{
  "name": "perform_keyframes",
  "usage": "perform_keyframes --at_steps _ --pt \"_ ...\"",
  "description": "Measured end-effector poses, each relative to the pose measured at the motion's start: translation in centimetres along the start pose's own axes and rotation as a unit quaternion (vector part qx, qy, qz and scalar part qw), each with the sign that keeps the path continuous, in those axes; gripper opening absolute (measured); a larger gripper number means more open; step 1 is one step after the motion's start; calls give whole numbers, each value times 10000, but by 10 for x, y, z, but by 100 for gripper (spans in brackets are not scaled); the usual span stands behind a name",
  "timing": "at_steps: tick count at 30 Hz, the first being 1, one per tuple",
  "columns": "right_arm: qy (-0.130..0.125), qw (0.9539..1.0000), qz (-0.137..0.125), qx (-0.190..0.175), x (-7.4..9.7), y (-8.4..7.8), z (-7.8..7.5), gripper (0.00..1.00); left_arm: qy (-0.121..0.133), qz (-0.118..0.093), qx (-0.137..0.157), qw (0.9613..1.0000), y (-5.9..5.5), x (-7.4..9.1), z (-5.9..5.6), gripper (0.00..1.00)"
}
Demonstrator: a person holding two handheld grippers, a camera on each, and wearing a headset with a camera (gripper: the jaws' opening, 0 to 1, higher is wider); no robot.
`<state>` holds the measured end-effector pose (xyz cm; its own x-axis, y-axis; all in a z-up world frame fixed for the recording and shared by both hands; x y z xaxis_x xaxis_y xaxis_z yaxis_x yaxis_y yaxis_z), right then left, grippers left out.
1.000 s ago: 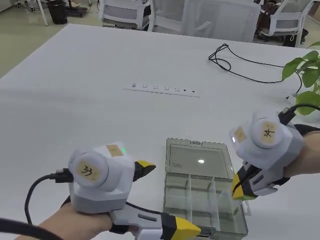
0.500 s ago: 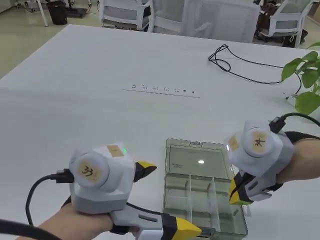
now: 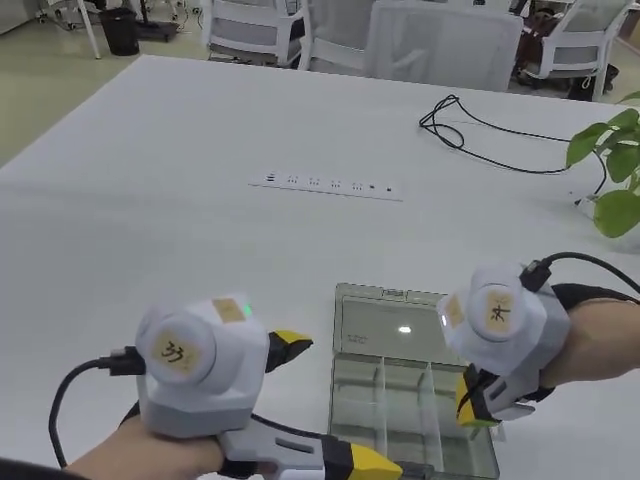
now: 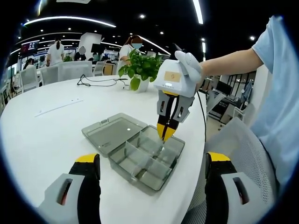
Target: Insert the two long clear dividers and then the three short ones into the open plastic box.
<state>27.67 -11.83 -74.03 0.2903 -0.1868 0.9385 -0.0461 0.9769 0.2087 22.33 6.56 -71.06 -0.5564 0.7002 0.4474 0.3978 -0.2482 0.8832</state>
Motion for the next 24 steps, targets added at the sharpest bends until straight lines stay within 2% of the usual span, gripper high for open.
perform_keyframes --at_steps 6,10,11,13,18,21,22,24 --pt "-27 10000 -11 87 0 -1 1 2 -10 -20 -35 10000 3 0 -2 95" --pt "-100 9997 -186 100 2 -4 3 3 2 -26 -48 10000 4 2 -2 95" --pt "-79 9994 -310 93 3 -4 6 6 5 -28 -51 10000 4 2 -2 95" --pt "-214 9971 -717 160 8 -1 9 16 12 -24 -54 10000 3 3 -2 95" --pt "-402 9903 -1333 32 19 -3 19 31 24 -6 -79 10000 2 5 -2 95" --pt "-565 9833 -1729 -95 24 -7 26 40 32 -9 -63 10000 2 5 -2 96" --pt "-596 9816 -1811 -122 25 -9 29 46 37 -10 -62 10000 2 5 -2 96" --pt "-769 9745 -2091 -259 26 -13 33 54 58 -28 -53 10000 1 6 -2 96"
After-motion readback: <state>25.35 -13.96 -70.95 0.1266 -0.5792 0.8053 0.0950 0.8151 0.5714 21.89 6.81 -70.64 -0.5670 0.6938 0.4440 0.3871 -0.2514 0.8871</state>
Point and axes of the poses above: the centre of the closed fingertips' face, and the gripper's own axes: x roughly backward along the fingers, z roughly to its left, y roughly out of its top, the point moved 8 cm from there along x, roughly backward along the fingers, and after that the axes turned 12 degrees about y, right-handed, at the moved point
